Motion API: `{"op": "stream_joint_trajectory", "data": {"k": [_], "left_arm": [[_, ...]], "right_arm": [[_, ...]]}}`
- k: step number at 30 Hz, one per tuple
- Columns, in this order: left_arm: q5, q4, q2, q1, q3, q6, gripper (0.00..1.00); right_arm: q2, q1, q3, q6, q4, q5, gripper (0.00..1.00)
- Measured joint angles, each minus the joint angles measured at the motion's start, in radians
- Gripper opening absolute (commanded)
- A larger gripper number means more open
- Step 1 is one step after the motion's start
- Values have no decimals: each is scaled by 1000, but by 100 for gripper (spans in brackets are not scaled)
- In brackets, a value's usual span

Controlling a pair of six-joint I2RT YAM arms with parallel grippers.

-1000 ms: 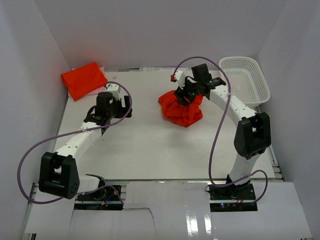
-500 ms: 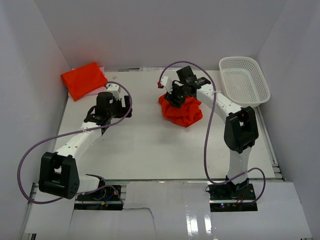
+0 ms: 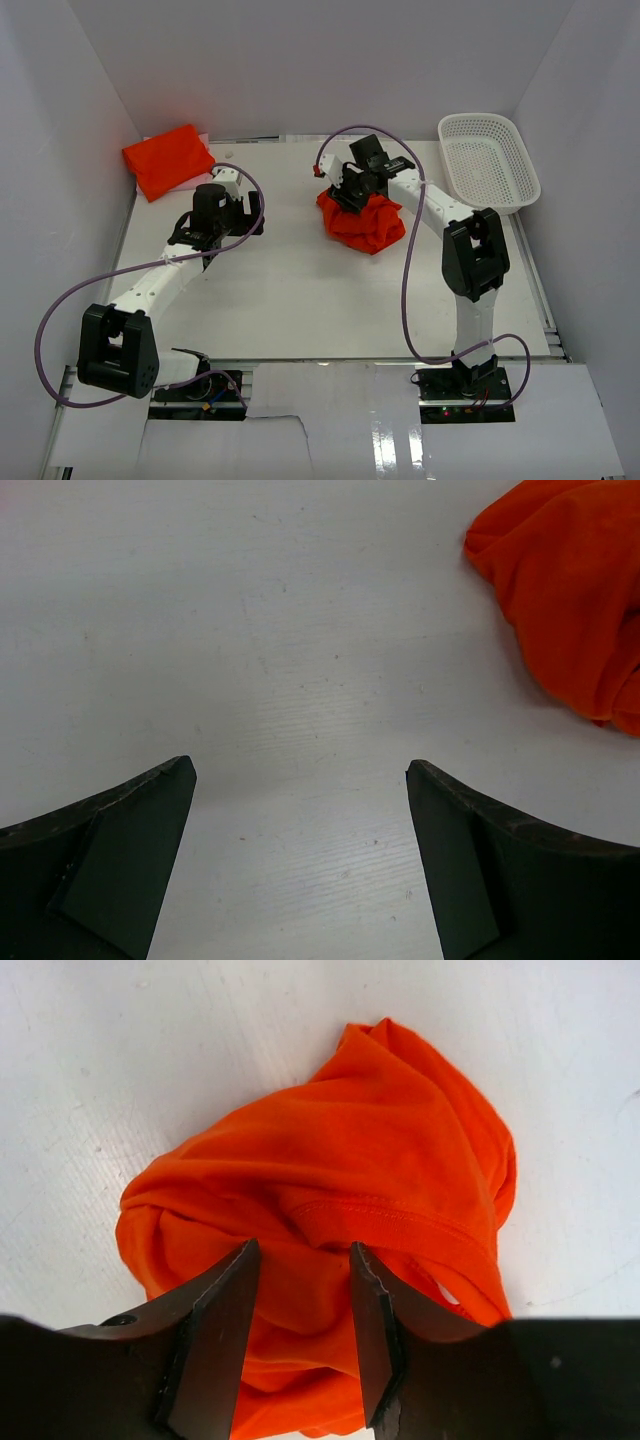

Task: Fold and stack the t-shirts
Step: Flatten out the tshirt

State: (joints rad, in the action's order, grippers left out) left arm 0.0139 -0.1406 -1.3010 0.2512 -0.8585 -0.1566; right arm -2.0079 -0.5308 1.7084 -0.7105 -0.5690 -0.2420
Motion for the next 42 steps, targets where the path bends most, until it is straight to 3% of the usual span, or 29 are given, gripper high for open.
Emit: {"op": "stream_joint_trajectory", "data": {"k": [21,22,24,34,42], "left_arm": [[0,6,0,7,0,3,98],[0,6,0,8,0,3,98],[0,6,0,8,0,3,98],[-1,6,0,17,0,4,98],[21,20,0,108,0,45,98]], "right_arm": [[-71,-7,-11,25,72,21,43],[-71,-8,-20,21,76,27,36],[-71,-9,-35,9,87,39,8],[-61,-13,11,51,32,14,8],[55,-13,220,119,-94,-43,8]]}}
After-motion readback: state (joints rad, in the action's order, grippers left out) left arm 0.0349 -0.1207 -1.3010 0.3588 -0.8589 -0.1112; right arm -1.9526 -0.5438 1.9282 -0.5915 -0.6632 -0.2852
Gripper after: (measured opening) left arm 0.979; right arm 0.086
